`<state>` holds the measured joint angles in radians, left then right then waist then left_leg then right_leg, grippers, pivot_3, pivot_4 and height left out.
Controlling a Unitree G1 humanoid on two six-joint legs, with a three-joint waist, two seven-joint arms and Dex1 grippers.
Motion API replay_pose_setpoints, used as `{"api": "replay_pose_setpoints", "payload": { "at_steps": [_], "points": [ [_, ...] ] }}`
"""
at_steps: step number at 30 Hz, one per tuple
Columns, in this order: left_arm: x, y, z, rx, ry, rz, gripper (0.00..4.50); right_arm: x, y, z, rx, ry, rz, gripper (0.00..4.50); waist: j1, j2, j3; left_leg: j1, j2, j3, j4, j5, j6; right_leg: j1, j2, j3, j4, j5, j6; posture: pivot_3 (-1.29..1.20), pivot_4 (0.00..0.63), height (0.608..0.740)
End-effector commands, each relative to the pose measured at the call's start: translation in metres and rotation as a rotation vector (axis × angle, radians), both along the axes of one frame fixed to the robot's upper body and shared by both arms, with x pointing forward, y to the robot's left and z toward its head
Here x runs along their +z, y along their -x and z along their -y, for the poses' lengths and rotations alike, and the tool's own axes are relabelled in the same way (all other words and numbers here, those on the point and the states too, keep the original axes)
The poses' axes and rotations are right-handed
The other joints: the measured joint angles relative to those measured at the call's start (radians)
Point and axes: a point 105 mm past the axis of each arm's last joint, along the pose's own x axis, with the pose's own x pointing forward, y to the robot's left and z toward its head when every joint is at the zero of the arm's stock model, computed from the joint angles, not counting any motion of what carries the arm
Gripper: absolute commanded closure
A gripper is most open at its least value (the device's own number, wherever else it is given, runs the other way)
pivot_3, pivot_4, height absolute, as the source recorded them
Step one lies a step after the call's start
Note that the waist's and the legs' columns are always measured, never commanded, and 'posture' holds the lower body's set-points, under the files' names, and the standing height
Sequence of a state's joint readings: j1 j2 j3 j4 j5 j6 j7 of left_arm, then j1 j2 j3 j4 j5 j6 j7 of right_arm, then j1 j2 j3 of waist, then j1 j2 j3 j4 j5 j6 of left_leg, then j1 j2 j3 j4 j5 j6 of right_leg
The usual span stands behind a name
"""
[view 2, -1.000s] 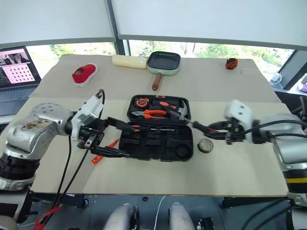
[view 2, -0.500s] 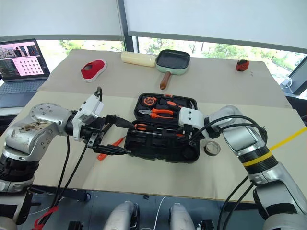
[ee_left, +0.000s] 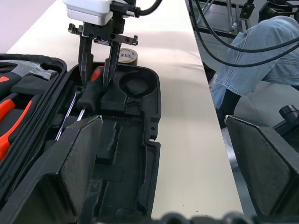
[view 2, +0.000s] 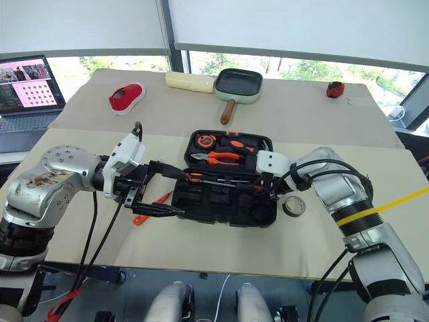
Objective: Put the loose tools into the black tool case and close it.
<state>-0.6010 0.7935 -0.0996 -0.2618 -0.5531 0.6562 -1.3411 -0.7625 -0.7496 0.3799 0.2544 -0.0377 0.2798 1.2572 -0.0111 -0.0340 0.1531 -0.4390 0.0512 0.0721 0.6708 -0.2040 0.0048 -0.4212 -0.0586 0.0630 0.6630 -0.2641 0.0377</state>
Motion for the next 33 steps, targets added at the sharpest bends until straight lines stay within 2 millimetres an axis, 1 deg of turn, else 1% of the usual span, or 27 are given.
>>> {"api": "replay_pose_setpoints", "payload": {
  "at_steps": [1, 2, 3, 5, 6, 9, 13, 14, 16, 17, 18, 20, 27, 30, 33],
  "points": [
    [0.008, -0.001, 0.003, -0.01, 0.015, 0.046, 0.0, 0.021, -0.005, -0.006, 0.01, -0.051, 0.06, 1.5, -0.001, 0.0, 0.0, 0.0, 0.0, 0.0, 0.0, 0.0, 0.0, 0.0, 0.0, 0.0, 0.0, 0.0, 0.0, 0.0, 0.15, 0.74],
    [0.008, -0.001, 0.003, -0.01, 0.015, 0.046, 0.0, 0.024, -0.006, -0.008, 0.009, -0.063, 0.064, 1.15, -0.001, 0.0, 0.0, 0.0, 0.0, 0.0, 0.0, 0.0, 0.0, 0.0, 0.0, 0.0, 0.0, 0.0, 0.0, 0.0, 0.15, 0.74],
    [0.008, -0.002, 0.003, -0.009, 0.016, 0.047, 0.0, 0.027, -0.006, -0.011, 0.008, -0.079, 0.07, 0.9, -0.001, 0.0, 0.0, 0.0, 0.0, 0.0, 0.0, 0.0, 0.0, 0.0, 0.0, 0.0, 0.0, 0.0, 0.0, 0.0, 0.15, 0.74],
    [0.008, -0.003, 0.004, -0.009, 0.019, 0.047, 0.0, 0.04, -0.011, -0.021, -0.014, -0.153, 0.092, 0.15, -0.002, 0.0, 0.0, 0.0, 0.0, 0.0, 0.0, 0.0, 0.0, 0.0, 0.0, 0.0, 0.0, 0.0, 0.0, 0.0, 0.15, 0.74],
    [0.008, -0.003, 0.004, -0.01, 0.02, 0.048, 0.0, 0.043, -0.012, -0.025, -0.026, -0.183, 0.092, 0.15, -0.005, 0.0, 0.0, 0.0, 0.0, 0.0, 0.0, 0.0, 0.0, 0.0, 0.0, 0.0, 0.0, 0.0, 0.0, 0.0, 0.15, 0.74],
    [0.007, -0.005, 0.005, -0.011, 0.02, 0.05, 0.0, 0.039, -0.015, -0.03, -0.063, -0.217, 0.073, 0.7, -0.004, 0.0, 0.0, 0.0, 0.0, 0.0, 0.0, 0.0, 0.0, 0.0, 0.0, 0.0, 0.001, 0.0, 0.0, 0.0, 0.15, 0.74],
    [0.007, -0.006, 0.005, -0.014, 0.019, 0.053, 0.0, 0.027, -0.014, -0.033, -0.078, -0.215, 0.049, 2.12, 0.0, 0.0, 0.0, 0.0, 0.0, 0.0, 0.0, 0.0, 0.0, 0.0, 0.0, 0.0, 0.0, 0.0, 0.0, 0.0, 0.15, 0.74],
    [0.007, -0.006, 0.005, -0.014, 0.019, 0.054, 0.0, 0.025, -0.013, -0.033, -0.079, -0.213, 0.045, 2.41, 0.001, 0.0, 0.0, 0.0, 0.0, 0.0, 0.0, 0.0, 0.0, 0.0, 0.0, 0.0, 0.0, 0.0, 0.0, 0.0, 0.15, 0.74],
    [0.007, -0.006, 0.004, -0.015, 0.019, 0.055, 0.0, 0.019, -0.01, -0.035, -0.079, -0.215, 0.027, 3.16, 0.001, 0.0, 0.0, 0.0, 0.0, 0.0, 0.0, 0.0, 0.0, 0.0, 0.0, 0.0, 0.0, 0.0, 0.0, 0.0, 0.15, 0.74],
    [0.008, -0.007, 0.004, -0.014, 0.019, 0.056, 0.0, 0.016, -0.007, -0.037, -0.075, -0.22, 0.013, 3.43, 0.0, 0.0, 0.0, 0.0, 0.0, 0.0, 0.0, 0.0, 0.0, 0.0, 0.0, 0.0, 0.0, 0.0, 0.0, 0.0, 0.15, 0.74],
    [0.008, -0.008, 0.003, -0.013, 0.018, 0.057, 0.0, 0.014, -0.005, -0.039, -0.067, -0.222, 0.002, 3.85, -0.001, 0.0, 0.0, 0.0, 0.0, 0.0, 0.0, 0.0, 0.0, 0.0, 0.0, 0.0, 0.001, 0.0, 0.0, 0.0, 0.15, 0.74],
    [0.008, -0.01, 0.003, -0.011, 0.017, 0.059, 0.0, 0.011, 0.0, -0.042, -0.054, -0.225, -0.013, 4.48, -0.001, 0.0, 0.0, 0.0, 0.0, 0.0, 0.0, 0.0, 0.0, 0.0, 0.0, 0.0, 0.001, 0.0, 0.0, 0.0, 0.15, 0.74],
    [0.009, -0.012, 0.003, -0.01, 0.016, 0.063, 0.0, -0.002, 0.003, -0.047, -0.043, -0.197, -0.017, 4.48, -0.003, 0.0, 0.0, 0.0, 0.0, 0.0, 0.0, 0.0, 0.0, 0.0, 0.0, 0.0, 0.001, 0.0, 0.0, 0.0, 0.15, 0.74],
    [0.009, -0.013, 0.003, -0.007, 0.015, 0.065, 0.0, 0.003, -0.001, -0.048, -0.06, -0.216, 0.003, 4.48, -0.005, 0.0, 0.0, 0.0, 0.0, 0.0, 0.0, 0.0, 0.0, 0.0, 0.001, 0.0, 0.001, 0.0, 0.0, 0.0, 0.15, 0.74],
    [0.009, -0.013, 0.003, -0.006, 0.015, 0.063, 0.0, 0.005, 0.005, -0.048, -0.042, -0.226, -0.017, 4.48, -0.006, 0.0, 0.0, 0.0, 0.0, 0.0, 0.0, 0.0, 0.0, -0.001, 0.001, 0.0, 0.001, 0.0, 0.0, 0.0, 0.15, 0.74]
  ]
}}
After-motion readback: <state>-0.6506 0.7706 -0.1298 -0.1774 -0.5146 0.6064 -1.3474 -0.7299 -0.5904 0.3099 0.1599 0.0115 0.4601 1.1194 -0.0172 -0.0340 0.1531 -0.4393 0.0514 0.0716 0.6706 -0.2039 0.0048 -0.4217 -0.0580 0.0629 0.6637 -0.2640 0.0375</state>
